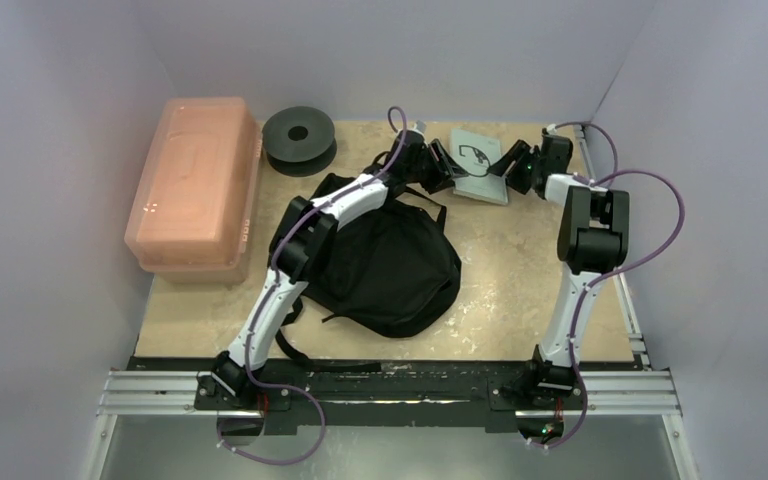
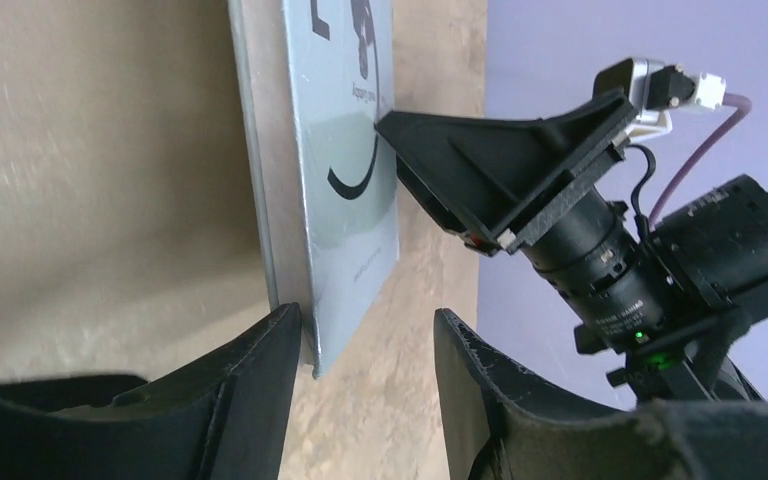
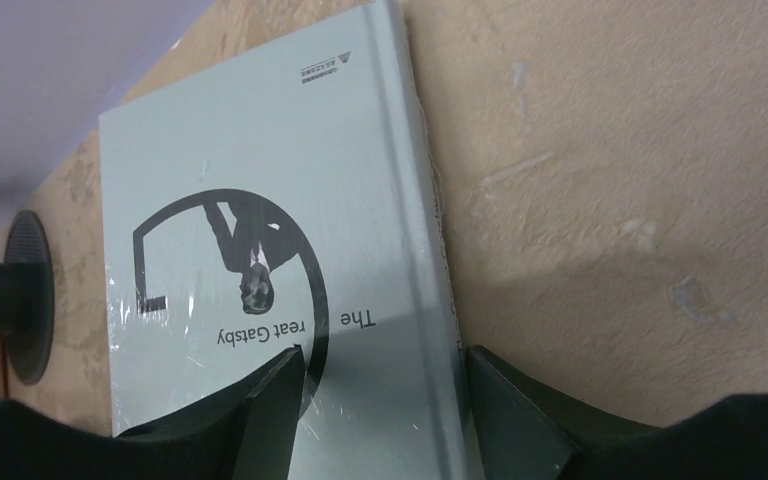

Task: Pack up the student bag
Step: Pick up the book from the center of the board.

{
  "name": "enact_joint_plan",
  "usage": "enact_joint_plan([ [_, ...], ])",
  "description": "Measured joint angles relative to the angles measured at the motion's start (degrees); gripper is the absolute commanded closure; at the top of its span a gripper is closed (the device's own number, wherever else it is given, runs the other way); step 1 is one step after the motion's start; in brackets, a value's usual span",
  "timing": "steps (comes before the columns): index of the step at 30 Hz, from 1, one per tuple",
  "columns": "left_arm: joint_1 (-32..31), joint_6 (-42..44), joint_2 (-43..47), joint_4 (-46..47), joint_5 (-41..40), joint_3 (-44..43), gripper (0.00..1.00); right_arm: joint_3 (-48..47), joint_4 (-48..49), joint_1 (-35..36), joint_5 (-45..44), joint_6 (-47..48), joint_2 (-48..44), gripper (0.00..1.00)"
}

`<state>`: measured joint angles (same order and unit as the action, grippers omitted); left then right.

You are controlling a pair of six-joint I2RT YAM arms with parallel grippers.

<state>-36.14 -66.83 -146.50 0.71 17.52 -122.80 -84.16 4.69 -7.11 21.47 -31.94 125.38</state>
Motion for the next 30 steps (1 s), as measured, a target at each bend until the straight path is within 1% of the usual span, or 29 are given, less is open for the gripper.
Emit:
enact_joint_plan([
  [6,-1.73,0.0,6.51,-0.02,2.16,8.9,0.49,4.7,3.58,0.17,2.71,-1.42,-1.88,0.39],
  [11,-3.87,-0.07,11.1,0.22,5.77,14.95,0.48,9.73,6.67,1.25,3.69,-1.84,-4.46,0.39],
  [17,-6.86,0.02,17.4,1.66,8.7,22.14,0.46,15.61,7.56,4.0,7.02,-2.51,-7.98,0.4],
  [22,-8.44,1.46,22.6,1.55,8.87,26.71,0.45,19.5,7.76,7.54,11.19,-3.08,-10.27,0.4],
  [24,-8.5,1.97,24.44,1.29,8.35,27.98,0.42,20.7,7.76,8.72,12.48,-3.04,-10.99,0.38],
  [30,-8.22,3.67,27.1,-2.69,7.96,28.79,0.26,22.05,7.41,9.29,14.19,-2.86,-11.74,0.37],
])
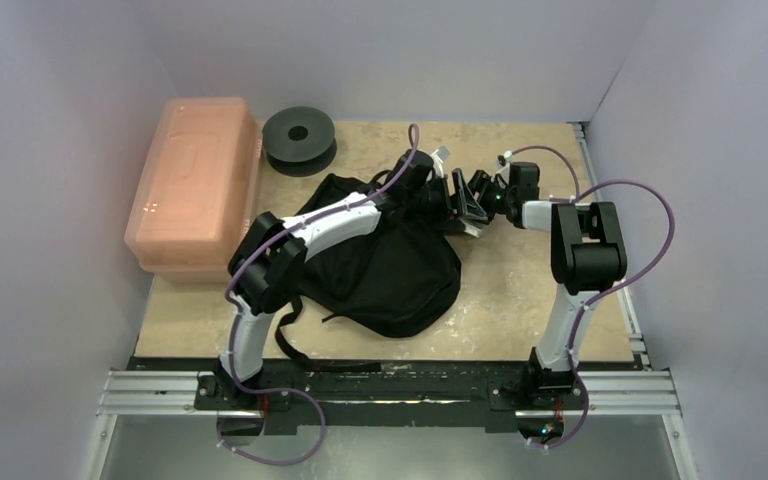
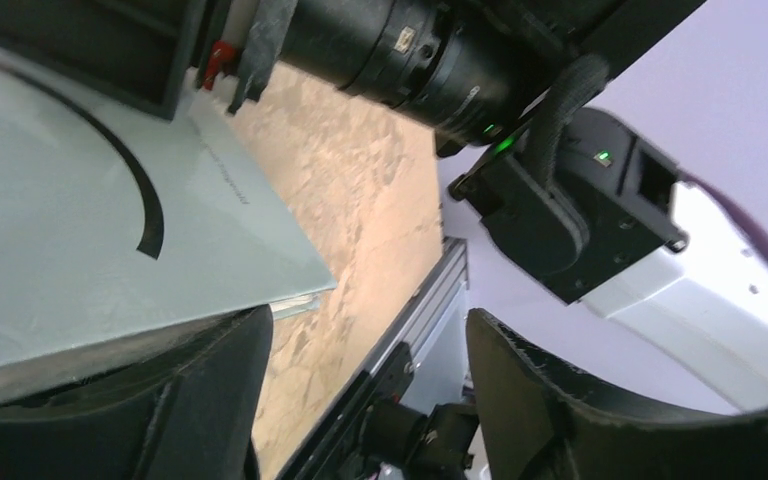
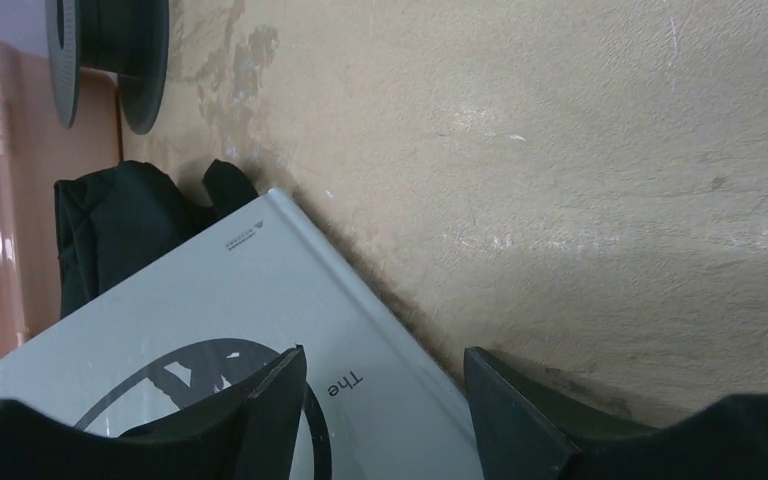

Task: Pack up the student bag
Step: Pick up the book from the center of the board.

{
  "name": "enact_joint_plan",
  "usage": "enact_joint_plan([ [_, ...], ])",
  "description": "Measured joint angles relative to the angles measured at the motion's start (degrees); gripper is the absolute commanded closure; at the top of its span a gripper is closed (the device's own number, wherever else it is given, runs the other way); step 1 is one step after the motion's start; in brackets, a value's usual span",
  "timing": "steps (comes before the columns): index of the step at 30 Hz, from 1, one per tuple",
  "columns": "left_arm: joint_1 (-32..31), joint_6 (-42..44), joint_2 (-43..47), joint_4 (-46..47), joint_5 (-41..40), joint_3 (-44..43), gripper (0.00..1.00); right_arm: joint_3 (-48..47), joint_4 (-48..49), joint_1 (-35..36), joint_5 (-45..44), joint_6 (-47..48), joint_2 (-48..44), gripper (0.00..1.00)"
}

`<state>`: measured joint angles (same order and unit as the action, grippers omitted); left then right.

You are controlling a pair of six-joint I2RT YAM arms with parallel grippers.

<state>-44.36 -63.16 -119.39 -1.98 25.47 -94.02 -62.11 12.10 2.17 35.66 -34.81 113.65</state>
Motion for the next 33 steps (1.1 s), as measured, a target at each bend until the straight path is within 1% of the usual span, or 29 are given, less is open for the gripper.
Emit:
enact_joint_plan([
  [3,0.07,2.05,1.36,-5.22,-0.44,0.0,0.15,0.0,-0.07,-0.04,0.22,0.02,0.0,0.36],
  [4,0.11,2.86,1.92,-7.26,-0.96,0.0,0.13,0.0,-0.15,-0.04,0.33,0.04,0.0,0.36],
  [9,1.01,5.99,5.27,-17.77,-5.46,0.11,0.12,0.11,-0.68,-0.02,1.33,0.09,0.0,0.36],
  [11,1.92,6.45,7.23,-21.24,-6.95,0.63,0.14,0.11,-0.76,-0.02,1.44,0.07,0.0,0.36],
  [16,4.31,5.53,13.25,-25.18,-9.66,4.68,0.22,0.28,-0.55,-0.04,1.44,0.04,0.0,0.38],
  [18,5.16,4.9,14.27,-26.23,-11.1,5.2,0.27,0.48,-0.33,-0.04,1.44,0.04,-0.02,0.39],
  [21,6.6,3.52,14.19,-26.34,-12.83,5.2,0.33,0.76,0.13,-0.04,1.44,-0.13,-0.02,0.4],
  [25,8.66,2.4,12.96,-26.45,-16.74,4.28,0.37,0.76,0.11,0.07,1.38,-0.11,-0.02,0.41],
  [29,9.99,1.33,10.43,-26.25,-22.05,2.36,0.37,0.76,0.11,0.07,1.36,-0.09,-0.02,0.41],
  [33,10.25,-0.39,7.45,-25.77,-24.72,1.29,0.38,0.79,0.07,0.09,1.33,-0.09,-0.02,0.42],
])
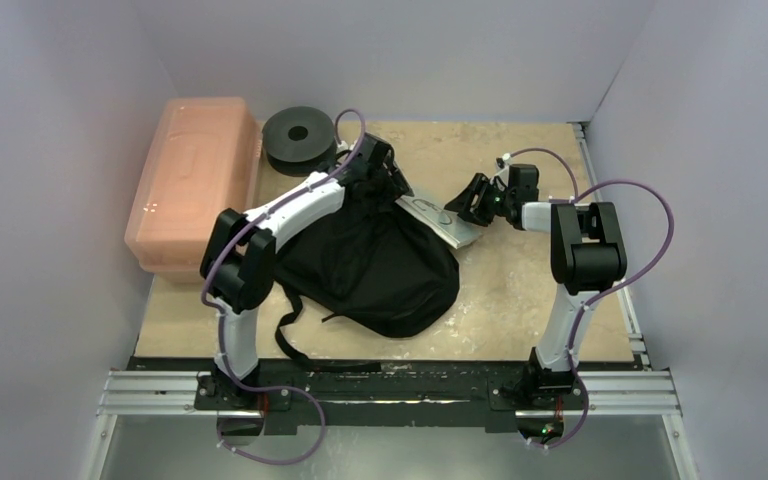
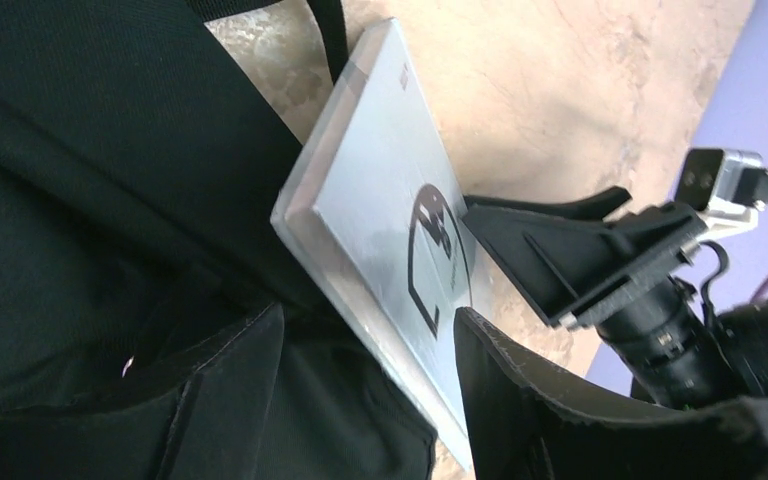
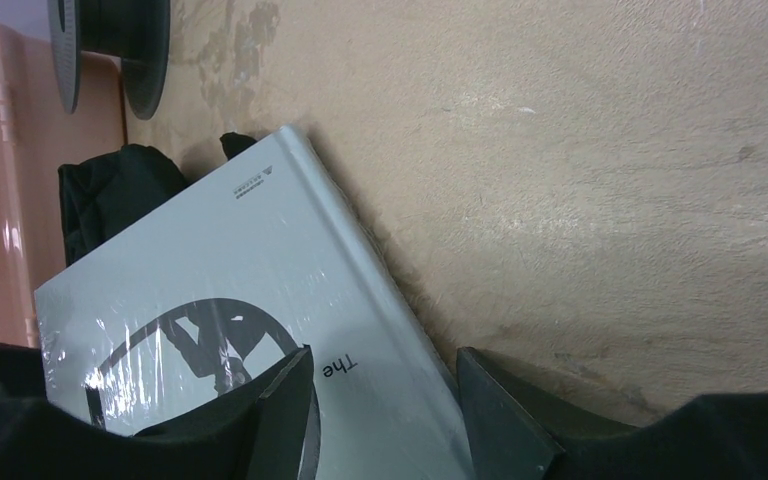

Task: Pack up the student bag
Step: Pick up the book from the center of the board.

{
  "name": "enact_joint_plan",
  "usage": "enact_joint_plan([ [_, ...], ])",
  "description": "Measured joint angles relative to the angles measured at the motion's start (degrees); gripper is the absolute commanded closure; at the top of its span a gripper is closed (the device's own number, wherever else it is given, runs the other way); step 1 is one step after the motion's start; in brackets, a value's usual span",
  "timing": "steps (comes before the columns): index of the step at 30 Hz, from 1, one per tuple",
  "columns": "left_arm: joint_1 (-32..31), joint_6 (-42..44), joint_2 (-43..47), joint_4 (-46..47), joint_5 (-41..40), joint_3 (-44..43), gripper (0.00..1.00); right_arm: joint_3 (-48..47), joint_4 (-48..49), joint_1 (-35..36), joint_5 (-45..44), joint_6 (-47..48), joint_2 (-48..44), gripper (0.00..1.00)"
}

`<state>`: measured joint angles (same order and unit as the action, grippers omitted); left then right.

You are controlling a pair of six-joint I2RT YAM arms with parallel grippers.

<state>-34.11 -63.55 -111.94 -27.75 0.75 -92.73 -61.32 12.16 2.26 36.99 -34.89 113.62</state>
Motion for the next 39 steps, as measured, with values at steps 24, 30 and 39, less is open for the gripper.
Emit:
enact_joint_plan([
  [24,1.42,-5.55,-5.64,15.78,3.3,1.73,1.0,0.0,-3.21,1.18,-2.93,1.77,-2.49,0.17],
  [30,4.76,-5.44,-4.2,24.06,11.82,5.53,1.0,-0.68,-8.24,1.49,-8.81,3.76,-7.02,0.01],
  [39,10.69,-7.65,10.99,37.09,15.23,16.79,1.0,-5.53,-15.96,1.51,-14.53,2.36,-14.84,0.01],
])
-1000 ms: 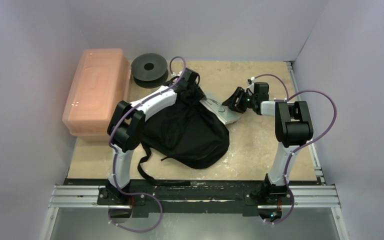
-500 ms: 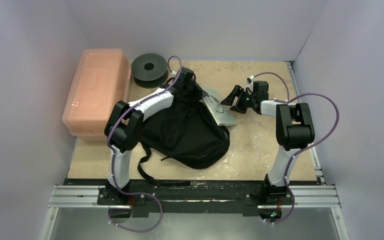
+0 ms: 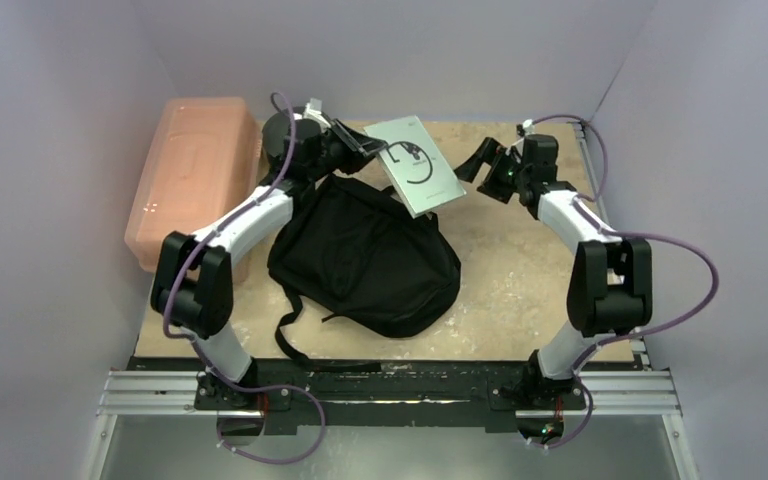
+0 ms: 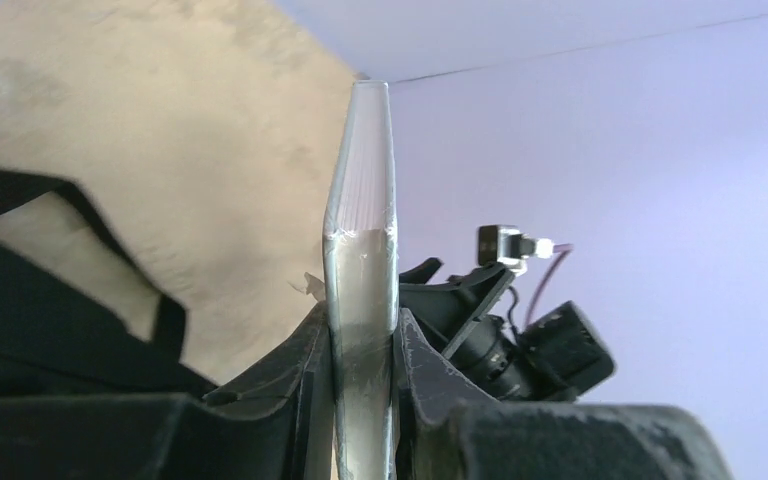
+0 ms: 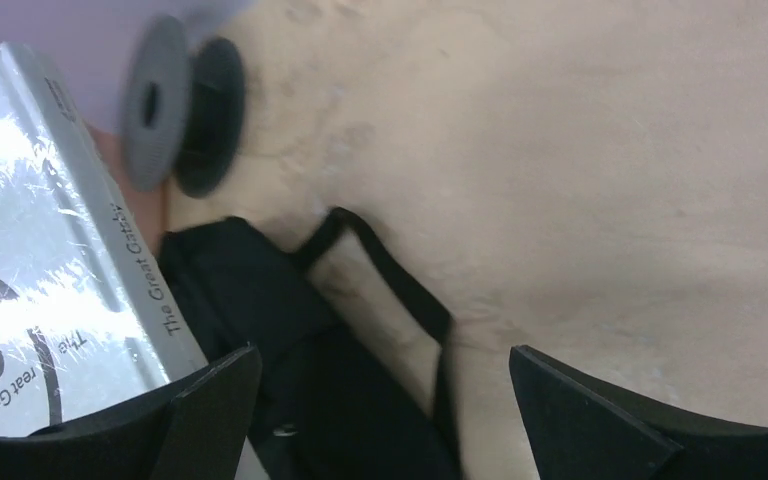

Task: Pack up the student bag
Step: Pick up the book from the center of the board.

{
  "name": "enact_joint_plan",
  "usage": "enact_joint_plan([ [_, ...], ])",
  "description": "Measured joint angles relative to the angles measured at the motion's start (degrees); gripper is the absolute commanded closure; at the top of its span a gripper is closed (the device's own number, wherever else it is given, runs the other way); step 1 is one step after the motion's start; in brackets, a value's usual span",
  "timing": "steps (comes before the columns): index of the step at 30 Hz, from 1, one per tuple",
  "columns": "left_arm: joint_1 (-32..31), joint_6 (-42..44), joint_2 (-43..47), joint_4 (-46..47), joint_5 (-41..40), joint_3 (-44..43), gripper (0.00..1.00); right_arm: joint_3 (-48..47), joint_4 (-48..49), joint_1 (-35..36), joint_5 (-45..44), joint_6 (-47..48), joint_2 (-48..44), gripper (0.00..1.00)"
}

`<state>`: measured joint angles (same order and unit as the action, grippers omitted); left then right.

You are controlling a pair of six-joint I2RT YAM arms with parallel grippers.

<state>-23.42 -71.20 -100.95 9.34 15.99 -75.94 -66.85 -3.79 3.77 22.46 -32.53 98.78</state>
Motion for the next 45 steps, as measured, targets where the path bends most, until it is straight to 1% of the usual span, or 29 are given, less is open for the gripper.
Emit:
enact_joint_plan([
  [3,1.31,-2.58,6.03,8.44,0.52,5.18,1.0,0.68,3.28,-0.59,4.68,-4.63,-5.44,0.01],
  [5,1.79,-5.11,9.31,14.67,0.48,9.29,1.0,2.12,8.85,-0.81,8.5,-8.94,-7.69,0.01],
  [6,2.01,-6.4,10.38,17.14,0.48,10.84,1.0,5.07,14.97,-0.9,10.38,-12.83,-9.29,0.01],
  [7,2.16,-7.37,11.08,19.15,0.52,12.04,1.0,7.72,18.71,-0.92,11.56,-16.02,-10.62,0.01],
  [10,2.32,-9.66,12.5,23.41,0.52,15.39,1.0,20.79,33.38,-0.94,12.83,-27.56,-16.44,0.01],
  [13,2.29,-11.85,13.35,25.55,0.5,18.25,1.0,31.91,42.75,-0.9,11.02,-36.37,-22.82,0.01],
  [15,2.29,-13.18,13.6,26.8,0.28,19.65,1.0,35.5,46.27,-0.9,9.33,-39.8,-26.32,0.01],
  [17,2.29,-13.79,13.75,27.43,-0.52,20.52,1.0,36.83,49.57,-0.79,8.59,-42.34,-29.38,0.01],
  [21,2.4,-14.84,13.79,28.11,-2.58,21.57,1.0,37.09,55.56,0.07,8.2,-45.81,-32.65,0.01],
  [23,2.4,-15.45,13.79,28.72,-3.32,21.97,1.0,37.27,57.44,1.16,7.74,-46.99,-33.03,0.01],
  [27,2.27,-17.38,13.77,30.58,-4.79,22.18,1.0,37.05,59.74,6.58,6.62,-49.07,-30.64,0.02],
  [28,2.23,-18.05,13.77,31.12,-5.11,22.18,1.0,36.92,59.95,8.22,6.6,-49.37,-29.99,0.04],
  [32,1.57,-20.04,13.77,33.7,-5.81,22.18,1.0,36.26,61.77,13.57,5.62,-51.23,-25.9,0.19],
  [37,0.35,-20.61,13.77,34.97,-5.99,22.21,1.0,34.6,64.89,16.06,4.07,-53.24,-22.75,0.4],
  [41,-0.7,-20.59,13.77,35.91,-6.34,22.64,1.0,33.4,66.97,17.27,2.29,-54.05,-22.01,0.52],
  [43,-1.16,-20.57,13.77,36.92,-6.75,23.34,1.0,32.68,67.76,17.64,1.53,-54.42,-21.66,0.62],
  [45,-1.57,-20.79,13.77,37.42,-7.34,24.0,1.0,32.06,67.91,17.86,0.94,-54.47,-21.29,0.74],
])
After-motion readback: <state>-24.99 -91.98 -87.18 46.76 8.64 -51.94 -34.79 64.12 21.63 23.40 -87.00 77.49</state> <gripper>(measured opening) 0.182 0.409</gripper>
